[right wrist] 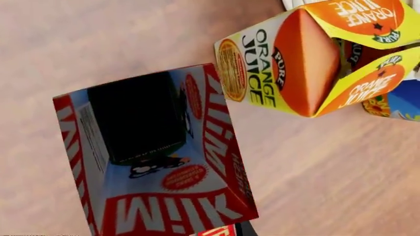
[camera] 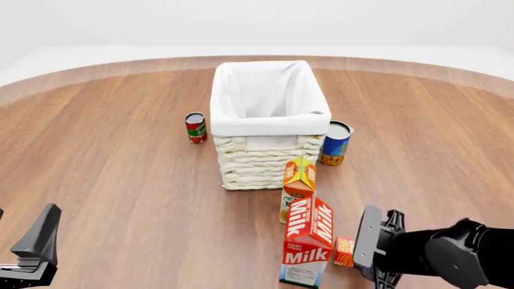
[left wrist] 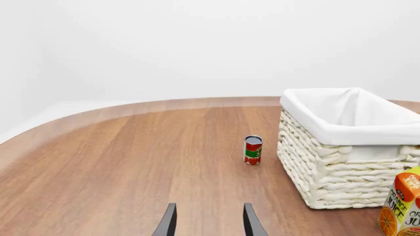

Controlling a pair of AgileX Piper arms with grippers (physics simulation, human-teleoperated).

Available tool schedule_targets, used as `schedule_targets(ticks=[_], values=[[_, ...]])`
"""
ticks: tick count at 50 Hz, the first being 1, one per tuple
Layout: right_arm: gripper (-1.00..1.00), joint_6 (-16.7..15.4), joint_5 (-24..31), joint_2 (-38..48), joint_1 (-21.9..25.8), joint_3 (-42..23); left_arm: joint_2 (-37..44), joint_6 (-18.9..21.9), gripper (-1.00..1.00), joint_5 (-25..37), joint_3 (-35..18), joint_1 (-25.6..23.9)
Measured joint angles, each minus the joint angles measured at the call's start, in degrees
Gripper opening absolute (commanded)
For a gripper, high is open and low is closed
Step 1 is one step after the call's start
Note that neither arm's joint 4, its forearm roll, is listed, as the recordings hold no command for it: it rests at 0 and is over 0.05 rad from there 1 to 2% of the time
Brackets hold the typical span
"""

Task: Pick up the butter and put it in the basket.

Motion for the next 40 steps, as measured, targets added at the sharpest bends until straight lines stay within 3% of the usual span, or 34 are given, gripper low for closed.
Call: schedule_targets(ticks=[20,40], values=[[-1.00,-1.07,0.38,-0.73,0.01,-0.20,0.00,0.00,1.00,0.00,0.00,0.00],[-1.00,-2.78,15.16,-10.84,-2.73,-7.85,0.00,0.00,1.00,0.00,0.00,0.00]])
